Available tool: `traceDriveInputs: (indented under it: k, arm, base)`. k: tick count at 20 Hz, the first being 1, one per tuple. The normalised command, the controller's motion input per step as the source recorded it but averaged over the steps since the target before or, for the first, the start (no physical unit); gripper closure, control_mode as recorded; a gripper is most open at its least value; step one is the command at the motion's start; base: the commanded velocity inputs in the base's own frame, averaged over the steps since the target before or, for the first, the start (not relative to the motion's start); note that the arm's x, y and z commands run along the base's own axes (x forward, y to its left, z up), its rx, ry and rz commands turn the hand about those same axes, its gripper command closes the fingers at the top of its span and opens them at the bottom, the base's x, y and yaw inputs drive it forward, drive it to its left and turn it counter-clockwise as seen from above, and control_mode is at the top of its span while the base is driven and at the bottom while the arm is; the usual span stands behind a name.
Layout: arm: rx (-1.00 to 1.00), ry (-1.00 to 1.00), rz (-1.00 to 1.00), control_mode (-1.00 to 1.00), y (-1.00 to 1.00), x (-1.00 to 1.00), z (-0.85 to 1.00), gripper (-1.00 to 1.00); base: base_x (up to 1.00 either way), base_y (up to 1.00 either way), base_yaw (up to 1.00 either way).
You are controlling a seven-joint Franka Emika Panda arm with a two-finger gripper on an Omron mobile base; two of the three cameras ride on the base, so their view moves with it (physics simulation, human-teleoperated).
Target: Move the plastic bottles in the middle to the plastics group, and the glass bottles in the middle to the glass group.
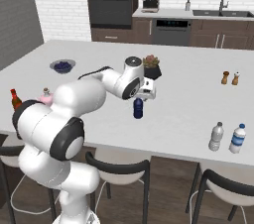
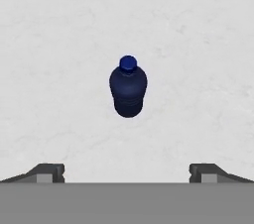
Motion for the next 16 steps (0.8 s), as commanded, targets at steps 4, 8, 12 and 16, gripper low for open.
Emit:
traceDriveInputs:
  k: [4, 8, 12, 16]
  arm:
    - [-0.01, 0.0, 0.0, -1.0, 0.0, 0.29, -0.16, -1.0]
    - [0.0, 0.0, 0.0, -1.0, -0.03, 0.16, -0.02, -1.0]
    - [0.0, 0.0, 0.0, -1.0, -0.01, 0.1, -0.08, -1.0]
    - [0.0, -0.02, 0.0, -1.0, 0.0, 0.05, -0.19, -1.0]
  base:
    - [0.0, 0.0, 0.0]
    - [0.0, 0.0, 0.0]
    - [0.0, 0.0, 0.0]
    - [0.0, 0.0, 0.0]
